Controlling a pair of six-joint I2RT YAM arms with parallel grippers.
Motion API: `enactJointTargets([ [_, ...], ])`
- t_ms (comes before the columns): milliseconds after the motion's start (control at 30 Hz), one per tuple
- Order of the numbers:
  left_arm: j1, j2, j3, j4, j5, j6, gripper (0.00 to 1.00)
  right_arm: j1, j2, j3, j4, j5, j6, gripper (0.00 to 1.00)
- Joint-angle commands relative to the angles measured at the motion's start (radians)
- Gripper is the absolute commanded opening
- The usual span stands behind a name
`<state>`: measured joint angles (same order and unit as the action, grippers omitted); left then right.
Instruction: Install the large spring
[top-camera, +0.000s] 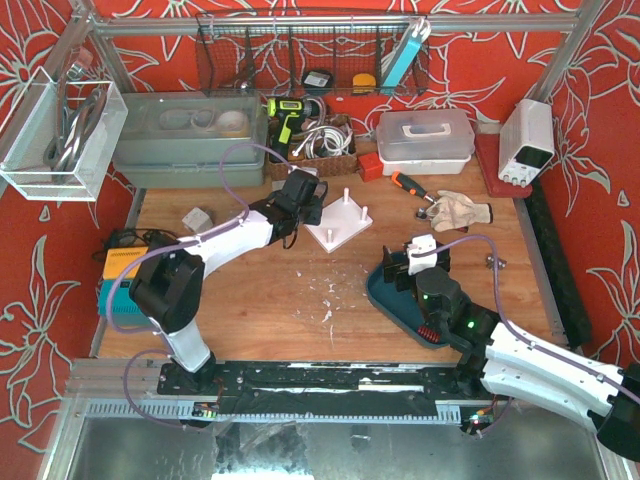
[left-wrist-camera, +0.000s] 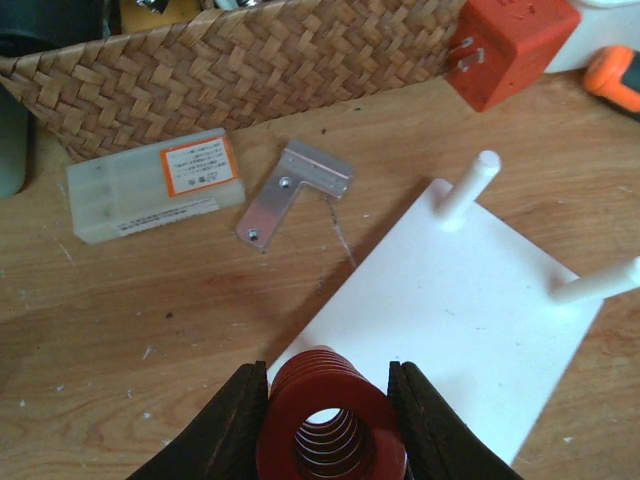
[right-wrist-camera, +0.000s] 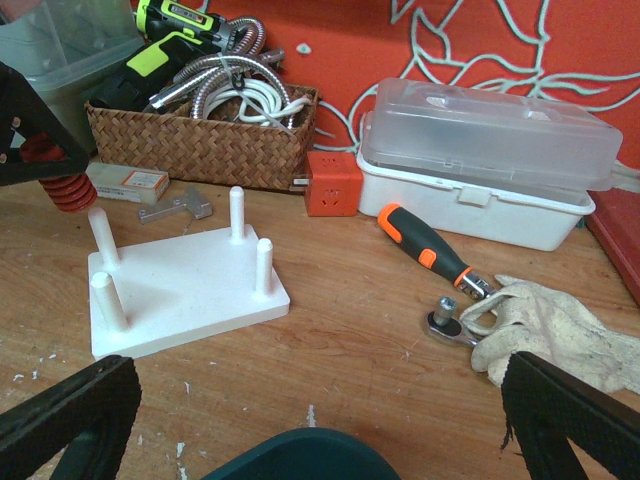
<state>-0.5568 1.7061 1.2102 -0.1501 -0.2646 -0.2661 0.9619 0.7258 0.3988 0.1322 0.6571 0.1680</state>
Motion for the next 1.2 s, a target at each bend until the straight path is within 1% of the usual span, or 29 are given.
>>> enactJointTargets([
  [0,0.014,0.022,0.033,0.000,-0.020,0.017,0.03,-0.005,0.009,-0.010,0.027,0.008,0.003,0.99],
  [267,0.023,0.095,0.077,0.000,0.017,0.025,0.04,-0.006,0.043,0.000,0.029,-0.002,0.004,0.99],
  [467,0.034,0.150,0.096,-0.002,0.012,0.029,0.05,-0.006,0.048,0.006,0.025,-0.004,-0.002,0.99],
  [567,0.042,0.173,0.095,0.004,0.013,0.029,0.08,-0.007,0.054,0.005,0.029,-0.008,-0.002,0.99],
  [833,0.045,0.215,0.097,0.016,0.025,0.033,0.25,-0.008,0.095,0.020,0.028,-0.018,0.000,0.99],
  [867,0.044,0.216,0.098,0.018,0.025,0.033,0.31,-0.008,0.101,0.022,0.027,-0.017,-0.001,0.99],
  [900,0.044,0.215,0.098,0.017,0.025,0.033,0.39,-0.009,0.109,0.023,0.027,-0.016,0.002,0.99],
  [1033,0.044,0.193,0.095,0.004,0.033,0.027,0.57,-0.011,0.134,0.028,0.027,0.008,0.016,0.99],
  [1100,0.043,0.164,0.078,0.004,0.041,0.019,0.62,-0.015,0.140,0.035,0.021,0.006,0.027,0.99],
  [1167,0.043,0.121,0.047,0.012,0.052,0.008,0.65,-0.020,0.153,0.041,0.013,0.012,0.043,0.99],
])
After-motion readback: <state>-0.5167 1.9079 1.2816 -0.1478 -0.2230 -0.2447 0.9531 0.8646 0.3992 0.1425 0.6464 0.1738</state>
